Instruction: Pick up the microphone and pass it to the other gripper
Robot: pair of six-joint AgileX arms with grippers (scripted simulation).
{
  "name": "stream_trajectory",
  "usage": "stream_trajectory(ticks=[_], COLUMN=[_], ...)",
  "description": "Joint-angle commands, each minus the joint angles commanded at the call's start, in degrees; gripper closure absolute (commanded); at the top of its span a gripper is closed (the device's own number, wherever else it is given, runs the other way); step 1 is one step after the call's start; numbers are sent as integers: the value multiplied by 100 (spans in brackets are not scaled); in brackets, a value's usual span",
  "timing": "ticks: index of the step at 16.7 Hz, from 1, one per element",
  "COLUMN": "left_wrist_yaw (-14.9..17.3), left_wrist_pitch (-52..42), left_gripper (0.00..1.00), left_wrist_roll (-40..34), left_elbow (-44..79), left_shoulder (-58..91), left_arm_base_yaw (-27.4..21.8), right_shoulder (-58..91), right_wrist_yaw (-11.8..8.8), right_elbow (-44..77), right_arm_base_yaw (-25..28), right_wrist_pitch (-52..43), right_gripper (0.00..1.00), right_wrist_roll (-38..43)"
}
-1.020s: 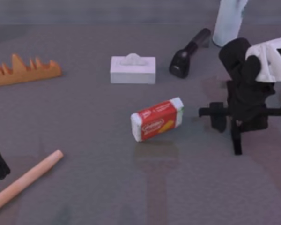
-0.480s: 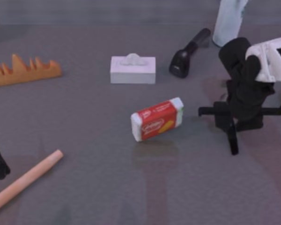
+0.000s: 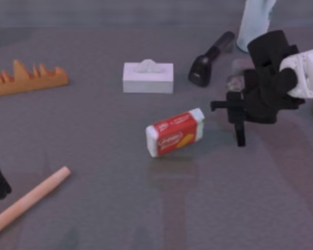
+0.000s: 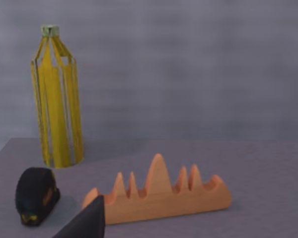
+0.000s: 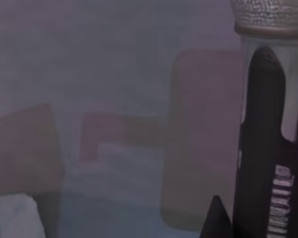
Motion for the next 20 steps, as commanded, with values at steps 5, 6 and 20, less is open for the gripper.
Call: stream_trajectory(ticks=[5,6,20], left_wrist_yaw=[0,0,0], left_wrist_pitch=[0,0,0], left_gripper=[0,0,0], left_wrist_roll=[0,0,0], left_elbow=[0,0,0], left_shoulder=[0,0,0], left_arm_base_yaw=[0,0,0], right_shoulder=[-476,-588,-1727], right_wrist_yaw=[-783,-949,-2185], right_elbow=[-712,-872,-2023], right_arm_base_yaw=[-24,-30,-88], right_wrist_pitch=[2434,2974,6764], right_gripper=[100,100,100], right_wrist_roll=[-513,-622,-1505])
